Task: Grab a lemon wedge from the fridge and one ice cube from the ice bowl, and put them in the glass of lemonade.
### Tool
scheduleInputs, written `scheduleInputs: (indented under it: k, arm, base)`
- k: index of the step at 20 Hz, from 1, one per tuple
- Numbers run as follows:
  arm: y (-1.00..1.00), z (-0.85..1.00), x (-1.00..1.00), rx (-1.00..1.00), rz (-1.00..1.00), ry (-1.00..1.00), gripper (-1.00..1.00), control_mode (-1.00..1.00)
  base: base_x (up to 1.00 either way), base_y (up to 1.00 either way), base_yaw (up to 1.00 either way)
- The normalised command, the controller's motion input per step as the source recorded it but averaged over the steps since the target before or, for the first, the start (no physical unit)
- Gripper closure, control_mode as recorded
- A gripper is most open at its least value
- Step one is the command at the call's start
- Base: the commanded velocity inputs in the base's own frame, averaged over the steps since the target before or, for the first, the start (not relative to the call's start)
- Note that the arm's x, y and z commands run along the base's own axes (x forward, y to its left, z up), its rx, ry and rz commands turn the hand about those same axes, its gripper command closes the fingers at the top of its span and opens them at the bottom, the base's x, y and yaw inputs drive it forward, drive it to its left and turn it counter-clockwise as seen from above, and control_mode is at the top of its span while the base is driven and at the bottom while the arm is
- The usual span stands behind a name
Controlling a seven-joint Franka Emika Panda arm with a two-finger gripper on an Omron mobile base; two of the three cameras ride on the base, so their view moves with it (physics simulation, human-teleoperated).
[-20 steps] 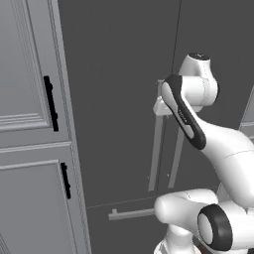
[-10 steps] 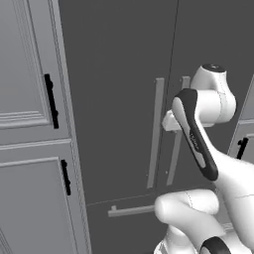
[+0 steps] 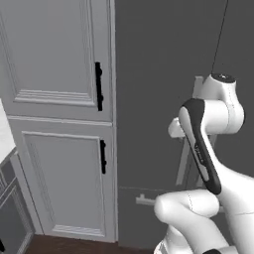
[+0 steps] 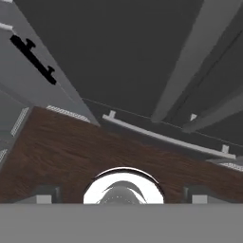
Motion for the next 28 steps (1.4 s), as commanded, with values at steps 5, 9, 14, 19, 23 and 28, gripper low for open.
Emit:
scheduleInputs:
  k: [5,9,14,19,23,28]
  arm:
    - [0.0,0.0,0.0,0.0,0.0,0.0,-1.0,1.0]
    - [0.0,0.0,0.0,0.0,0.0,0.0,-1.0,1.0]
    - [0.0,0.0,0.0,0.0,0.0,0.0,-1.0,1.0]
    - [0.0,0.0,0.0,0.0,0.0,0.0,-1.0,1.0]
    - [0.0,0.0,0.0,0.0,0.0,0.0,-1.0,1.0]
    - [0.0,0.0,0.0,0.0,0.0,0.0,-1.0,1.0]
  base:
    - [0.41,0.2,0.83]
    - [0.54,0.2,0.8]
    - [0.56,0.19,0.76]
    - [0.13,0.09,0.7]
    - [-0.07,0.1,0.67]
    - [-0.25,0.14,0.64]
